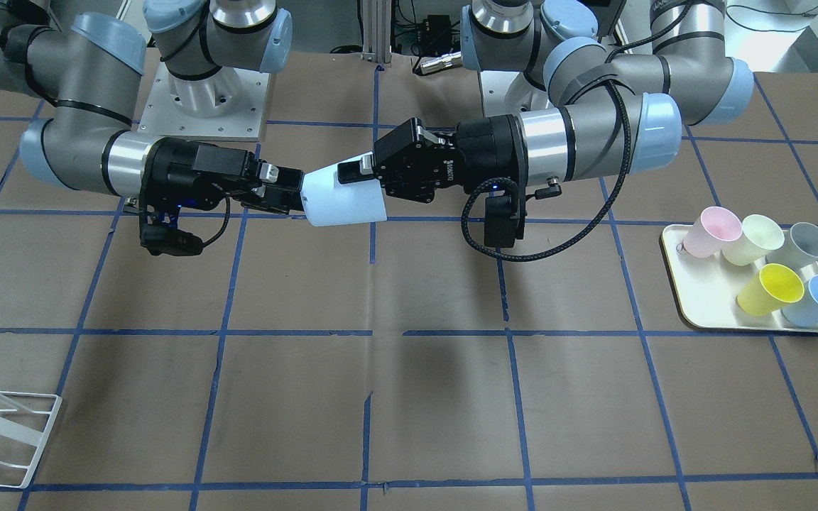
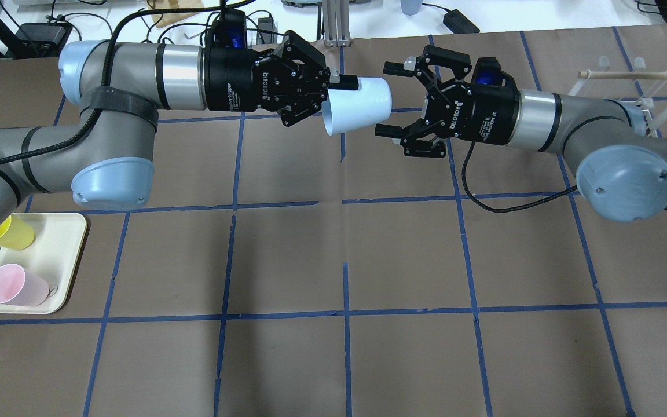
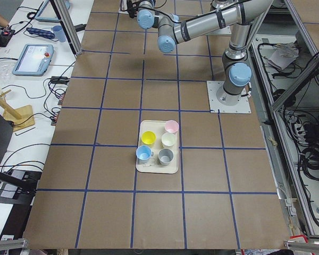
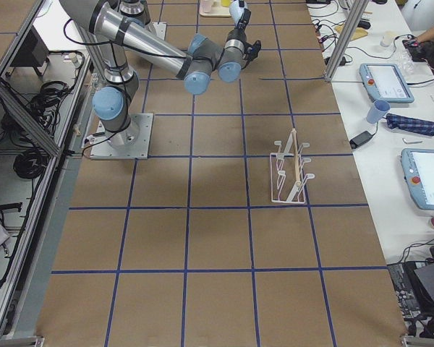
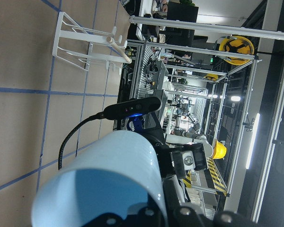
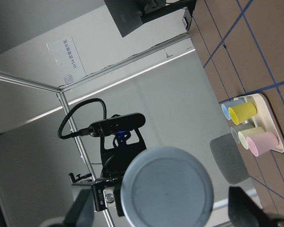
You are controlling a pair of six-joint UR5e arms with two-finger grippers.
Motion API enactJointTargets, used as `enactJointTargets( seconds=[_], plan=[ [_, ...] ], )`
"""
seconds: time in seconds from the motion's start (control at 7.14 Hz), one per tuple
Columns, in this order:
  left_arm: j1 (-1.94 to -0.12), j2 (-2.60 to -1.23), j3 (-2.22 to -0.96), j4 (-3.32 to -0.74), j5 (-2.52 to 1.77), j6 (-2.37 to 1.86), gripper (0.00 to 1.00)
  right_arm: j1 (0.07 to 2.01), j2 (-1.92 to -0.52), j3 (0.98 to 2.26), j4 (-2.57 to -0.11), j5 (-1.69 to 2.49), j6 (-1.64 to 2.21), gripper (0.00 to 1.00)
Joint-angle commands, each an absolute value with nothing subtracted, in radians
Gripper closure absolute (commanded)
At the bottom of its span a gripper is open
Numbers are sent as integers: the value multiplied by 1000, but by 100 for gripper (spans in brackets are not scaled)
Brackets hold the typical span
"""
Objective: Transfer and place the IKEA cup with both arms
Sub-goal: 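Open the right gripper and pull it back while the left gripper holds the cup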
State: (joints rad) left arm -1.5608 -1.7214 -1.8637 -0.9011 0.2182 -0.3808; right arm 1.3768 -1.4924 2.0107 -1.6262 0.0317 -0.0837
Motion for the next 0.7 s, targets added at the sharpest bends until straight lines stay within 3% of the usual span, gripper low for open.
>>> enactJointTargets(
  seconds=[0.0,0.56],
  plan=[
    [-1520,-1691,-1839,-920,305,-385,100,1290,-1502,1970,-1692,-163,33,0],
    [-1508,-1585,-1844,-943,752,-303,100,1292,-1563,1859,-1821,-626,355,0]
  ],
)
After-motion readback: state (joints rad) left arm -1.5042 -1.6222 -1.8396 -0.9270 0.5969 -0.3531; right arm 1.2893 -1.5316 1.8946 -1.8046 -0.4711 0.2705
